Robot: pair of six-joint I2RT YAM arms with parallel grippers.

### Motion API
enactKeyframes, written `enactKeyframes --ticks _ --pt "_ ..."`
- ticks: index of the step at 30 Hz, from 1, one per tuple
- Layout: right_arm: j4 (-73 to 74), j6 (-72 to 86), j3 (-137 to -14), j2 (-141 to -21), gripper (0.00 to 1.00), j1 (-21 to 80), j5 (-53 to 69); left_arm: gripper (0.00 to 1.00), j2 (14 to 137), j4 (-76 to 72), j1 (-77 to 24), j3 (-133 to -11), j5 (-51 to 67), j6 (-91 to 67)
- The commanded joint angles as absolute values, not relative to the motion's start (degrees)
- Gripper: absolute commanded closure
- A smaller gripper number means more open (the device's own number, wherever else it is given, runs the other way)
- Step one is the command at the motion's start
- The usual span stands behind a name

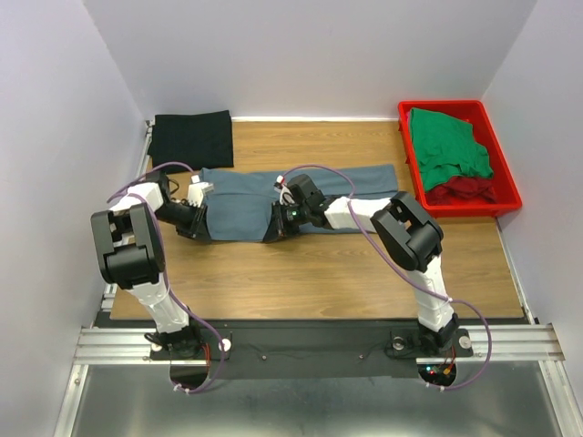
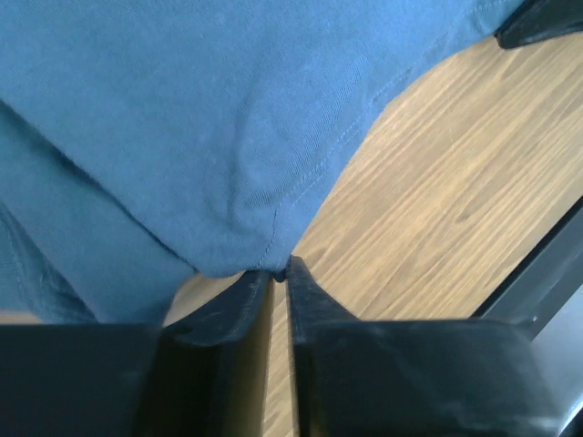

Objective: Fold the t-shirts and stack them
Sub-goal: Fold the tshirt

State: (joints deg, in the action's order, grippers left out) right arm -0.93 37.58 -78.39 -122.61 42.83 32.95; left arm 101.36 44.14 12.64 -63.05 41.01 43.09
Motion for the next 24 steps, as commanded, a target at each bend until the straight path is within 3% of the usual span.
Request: enactKeyframes --ticks 1,4,13,24 --pt "-3.16 37.62 -80.24 -118.92 0.92 43.42 34.1 0.89 96.34 48.51 13.53 -64.77 43.06 44.12" --pt "-2.99 37.53 -81.82 -118.22 0.97 43.16 34.1 1.0 95.54 50.97 13.62 -67.05 43.94 44.47" --pt "-2.81 38.76 -89.11 -119.97 0.99 39.21 36.21 1.0 100.8 57.65 13.62 -83.2 47.63 43.77" --pt "-2.46 38.5 -105.27 -130.95 0.99 34.28 37.7 1.0 120.49 61.96 13.54 -110.72 53.26 39.99"
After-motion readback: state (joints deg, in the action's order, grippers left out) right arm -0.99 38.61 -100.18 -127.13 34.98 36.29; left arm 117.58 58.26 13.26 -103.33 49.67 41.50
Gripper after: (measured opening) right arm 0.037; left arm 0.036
